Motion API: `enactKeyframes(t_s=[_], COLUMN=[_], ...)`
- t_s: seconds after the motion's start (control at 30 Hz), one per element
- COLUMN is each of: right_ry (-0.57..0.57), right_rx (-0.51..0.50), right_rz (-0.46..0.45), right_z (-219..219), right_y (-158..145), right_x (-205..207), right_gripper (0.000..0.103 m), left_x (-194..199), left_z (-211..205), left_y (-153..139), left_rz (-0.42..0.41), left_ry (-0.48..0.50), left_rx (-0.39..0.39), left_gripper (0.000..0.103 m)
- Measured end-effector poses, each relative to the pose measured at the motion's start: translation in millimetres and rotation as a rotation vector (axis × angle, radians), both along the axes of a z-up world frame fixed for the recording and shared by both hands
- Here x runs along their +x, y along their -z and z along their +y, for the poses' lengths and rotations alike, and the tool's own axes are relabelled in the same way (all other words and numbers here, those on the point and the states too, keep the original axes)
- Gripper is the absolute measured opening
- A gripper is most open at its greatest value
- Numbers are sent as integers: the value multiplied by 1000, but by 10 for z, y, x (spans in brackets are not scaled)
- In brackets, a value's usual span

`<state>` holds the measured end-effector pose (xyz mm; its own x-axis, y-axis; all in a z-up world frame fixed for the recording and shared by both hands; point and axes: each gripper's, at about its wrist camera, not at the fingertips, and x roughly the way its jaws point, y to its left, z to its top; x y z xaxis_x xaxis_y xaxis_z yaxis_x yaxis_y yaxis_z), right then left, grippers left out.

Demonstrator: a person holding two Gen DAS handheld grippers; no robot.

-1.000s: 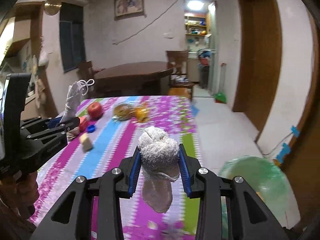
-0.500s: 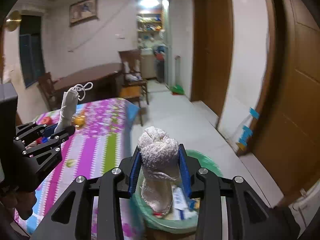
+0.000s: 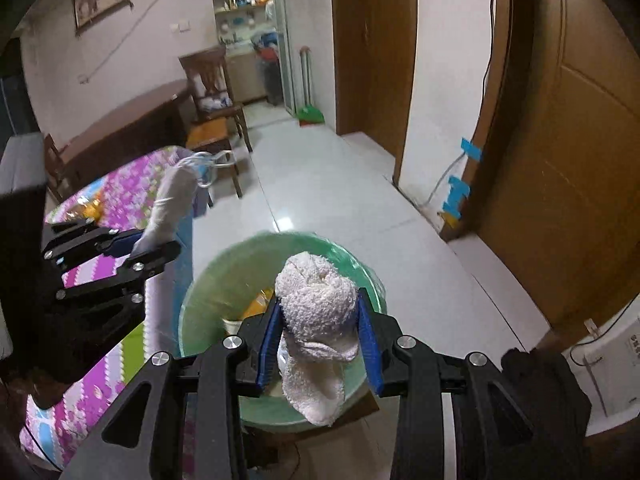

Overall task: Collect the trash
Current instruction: 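Open both tools over the green bin to drop rope and towel, then move both open tools from the bin back over the table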

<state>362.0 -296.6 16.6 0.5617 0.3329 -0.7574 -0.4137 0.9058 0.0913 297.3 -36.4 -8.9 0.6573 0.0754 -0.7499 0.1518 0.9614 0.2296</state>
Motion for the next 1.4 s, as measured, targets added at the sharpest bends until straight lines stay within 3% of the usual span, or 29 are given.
enactKeyframes(t_s=[0.23, 0.43, 0.53, 0.57, 0.6, 0.67, 0.97, 1.17, 1.4], right_ry=[-3, -12, -28, -22, -1, 8, 18, 14, 33], right_rx=[11, 8, 24, 26, 20, 16, 1, -3, 3], right_rz=[89, 127, 151, 163, 165, 165, 158, 154, 118], right_z=[175, 366, 453, 472, 483, 474, 466, 486, 505], right_y=[315, 465, 533, 570, 614, 681, 750, 730, 687], right_x=[153, 283, 340, 373, 409, 450, 437, 402, 332], right_gripper=[37, 37, 44, 52, 53, 53, 53, 53, 53], left_x=[169, 221, 261, 272, 278, 262, 168, 59, -178], left_z=[6, 12, 8, -4, -5, 10, 79, 90, 160], left_y=[277, 410, 440, 448, 464, 475, 509, 496, 363], left_rz=[113, 142, 141, 146, 153, 148, 143, 113, 5], left_ry=[65, 74, 77, 78, 75, 78, 71, 62, 5], left_rx=[-59, -42, -46, -45, -44, -58, -68, -27, 44], left_gripper=[19, 19, 21, 32, 56, 74, 74, 74, 75])
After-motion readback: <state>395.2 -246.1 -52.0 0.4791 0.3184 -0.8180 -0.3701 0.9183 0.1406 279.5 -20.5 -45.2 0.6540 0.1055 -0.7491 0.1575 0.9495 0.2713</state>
